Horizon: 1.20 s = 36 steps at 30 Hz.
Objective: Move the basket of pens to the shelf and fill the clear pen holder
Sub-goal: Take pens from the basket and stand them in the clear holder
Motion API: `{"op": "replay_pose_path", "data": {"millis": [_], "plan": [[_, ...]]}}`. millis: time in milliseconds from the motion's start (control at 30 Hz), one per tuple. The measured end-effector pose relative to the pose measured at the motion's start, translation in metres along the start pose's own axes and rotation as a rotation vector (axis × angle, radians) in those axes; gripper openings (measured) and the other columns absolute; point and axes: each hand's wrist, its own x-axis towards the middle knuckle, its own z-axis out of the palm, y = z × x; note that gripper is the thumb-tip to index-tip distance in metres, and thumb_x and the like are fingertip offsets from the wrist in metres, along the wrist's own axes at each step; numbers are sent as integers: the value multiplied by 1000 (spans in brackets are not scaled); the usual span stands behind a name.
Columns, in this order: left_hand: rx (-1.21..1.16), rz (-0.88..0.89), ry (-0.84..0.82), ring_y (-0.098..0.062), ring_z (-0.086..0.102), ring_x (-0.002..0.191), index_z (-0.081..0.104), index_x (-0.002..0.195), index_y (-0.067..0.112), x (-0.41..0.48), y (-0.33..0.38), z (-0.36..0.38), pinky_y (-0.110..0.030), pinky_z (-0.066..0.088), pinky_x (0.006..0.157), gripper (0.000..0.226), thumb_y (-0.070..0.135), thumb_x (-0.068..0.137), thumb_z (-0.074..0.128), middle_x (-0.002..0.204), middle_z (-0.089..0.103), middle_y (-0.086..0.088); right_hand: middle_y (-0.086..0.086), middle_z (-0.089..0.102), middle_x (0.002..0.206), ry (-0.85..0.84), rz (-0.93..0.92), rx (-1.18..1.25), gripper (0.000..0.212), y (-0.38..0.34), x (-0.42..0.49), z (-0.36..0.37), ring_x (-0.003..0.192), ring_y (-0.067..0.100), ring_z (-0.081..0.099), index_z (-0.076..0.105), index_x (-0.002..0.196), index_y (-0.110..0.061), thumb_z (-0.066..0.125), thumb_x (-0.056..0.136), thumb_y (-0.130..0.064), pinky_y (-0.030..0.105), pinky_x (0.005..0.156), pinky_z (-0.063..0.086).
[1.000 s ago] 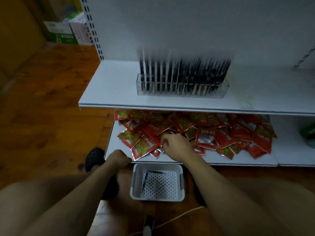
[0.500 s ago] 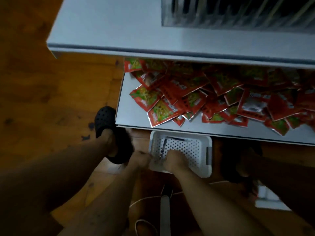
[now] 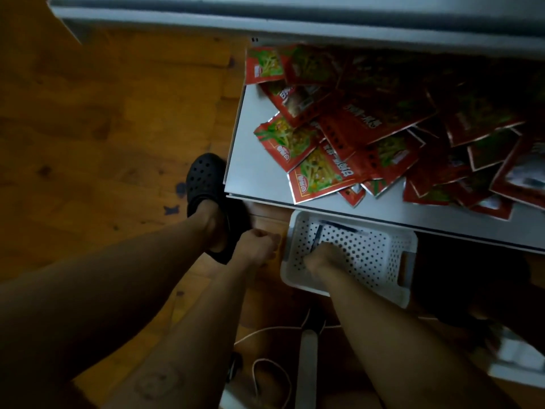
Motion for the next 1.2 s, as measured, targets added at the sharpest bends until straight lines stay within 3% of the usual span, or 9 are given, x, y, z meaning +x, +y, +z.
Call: {"op": "replay_pose_path", "data": {"millis": [133,267,367,533,700,833,967,1100,1200], "plan": [[58,93,-31,-23,61,83,60,80,17,-22,15,10,-27,43,60,12,20,91,61,95,66,-11,4,60,68,38,-2,33,20,11,-28,-24,59,17,57,58,70,-12,60,88,-20,22,50,40],[117,237,-25,-25,64,90,64,94,13,-53,34,11,-25,45,58,8,18,90,61,98,67,-9,3,58,74,217,-63,64,13,23,-71,-57,71,22,57,58,75,-15,62,85,-22,27,62,42],[130,333,-28,-21,59,79,61,91,12,-79,45,8,-23,42,56,8,19,90,59,87,63,-8,4,65,85,369,-206,163,12,34,-100,-81,84,26,62,61,86,-16,58,88,-26,28,68,46],[168,497,-55,-23,59,76,58,81,17,-130,73,5,-28,45,61,15,28,91,61,87,64,-10,-2,52,65,500,-493,411,29,45,-160,-132,63,16,52,44,67,-16,66,85,-12,28,59,43],[236,742,-31,-21,60,79,60,82,15,-187,115,3,-27,44,68,14,26,90,62,79,63,-3,1,63,72,614,-699,451,17,45,-220,-195,66,19,62,56,89,-23,71,84,-16,32,62,52],[213,878,37,-17,59,69,64,82,20,-225,149,-3,-29,51,69,12,30,88,64,76,66,0,-7,63,78,894,-836,509,54,53,-273,-240,71,2,59,49,130,-35,72,85,-17,6,60,43],[201,967,138,-24,68,80,66,87,22,-252,182,-18,-37,58,76,16,37,83,63,86,72,-4,-15,59,80,1086,-944,467,42,64,-310,-280,71,0,60,55,124,-31,71,86,-19,17,67,50],[149,1057,262,-23,67,83,65,93,22,-261,209,-29,-39,57,77,13,34,87,64,89,70,-2,-20,54,82,1284,-964,533,42,72,-321,-328,70,-5,57,54,125,-29,69,88,-17,3,67,46],[84,1062,364,-23,66,84,62,98,21,-244,221,-33,-43,57,77,19,36,86,65,90,69,-4,-16,56,84,1430,-960,631,41,80,-317,-356,72,-6,59,54,124,-28,69,88,-16,5,69,49]]}}
